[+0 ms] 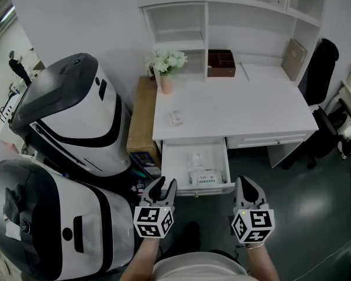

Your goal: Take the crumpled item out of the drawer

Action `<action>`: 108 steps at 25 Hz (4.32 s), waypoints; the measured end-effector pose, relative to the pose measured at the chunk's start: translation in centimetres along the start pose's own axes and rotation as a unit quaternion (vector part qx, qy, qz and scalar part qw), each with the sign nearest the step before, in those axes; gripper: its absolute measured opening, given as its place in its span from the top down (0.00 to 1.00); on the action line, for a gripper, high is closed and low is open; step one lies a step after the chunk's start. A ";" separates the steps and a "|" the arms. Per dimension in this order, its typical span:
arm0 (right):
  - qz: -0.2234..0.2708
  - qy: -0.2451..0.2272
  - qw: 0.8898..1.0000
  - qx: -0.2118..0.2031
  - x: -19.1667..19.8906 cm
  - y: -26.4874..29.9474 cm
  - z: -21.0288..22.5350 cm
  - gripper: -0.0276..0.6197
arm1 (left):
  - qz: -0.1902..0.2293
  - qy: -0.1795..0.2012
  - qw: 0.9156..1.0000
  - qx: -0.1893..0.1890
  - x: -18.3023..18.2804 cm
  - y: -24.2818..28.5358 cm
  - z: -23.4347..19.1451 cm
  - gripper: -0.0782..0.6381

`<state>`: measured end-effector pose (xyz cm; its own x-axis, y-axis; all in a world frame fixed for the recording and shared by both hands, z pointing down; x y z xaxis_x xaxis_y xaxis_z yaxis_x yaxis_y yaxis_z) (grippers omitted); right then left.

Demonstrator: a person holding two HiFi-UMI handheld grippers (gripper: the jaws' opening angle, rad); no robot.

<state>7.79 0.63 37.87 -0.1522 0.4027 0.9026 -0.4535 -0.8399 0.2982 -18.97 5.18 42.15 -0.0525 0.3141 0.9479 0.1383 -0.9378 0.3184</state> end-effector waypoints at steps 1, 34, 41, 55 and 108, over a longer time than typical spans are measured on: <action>0.002 0.001 1.000 0.003 -0.2 0.4 -0.1 0.95 | 0.002 0.001 1.000 0.002 -0.1 0.5 -0.4 0.70; 0.036 0.038 0.998 0.025 -5.2 7.8 2.5 0.95 | -0.025 0.039 0.998 0.051 -2.4 10.7 -2.9 0.66; 0.028 0.045 0.998 0.037 -5.7 9.8 4.7 0.95 | -0.060 0.048 0.994 0.080 -1.7 14.2 -2.1 0.66; 0.002 0.064 0.997 0.053 -5.4 12.7 7.9 0.95 | -0.167 0.110 0.968 0.154 2.5 20.9 0.6 0.66; -0.063 0.114 0.981 0.147 -2.4 13.3 16.0 0.95 | -0.440 0.322 0.794 0.269 17.8 35.4 5.0 0.70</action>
<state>16.13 -17.29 44.65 -0.3189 0.5521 0.7704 -0.2129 -0.8338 0.5094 -10.03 -21.65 70.34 -0.8336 0.5098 0.2125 0.1612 -0.1435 0.9764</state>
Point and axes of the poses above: the fingertips, and each gripper's own axes: y forward along the fingers, z to its right, x out of its underside, the point moved 8 cm from there along -y, backward along the fingers, and after that the axes turned 12 degrees about y, right-handed, at the moved point
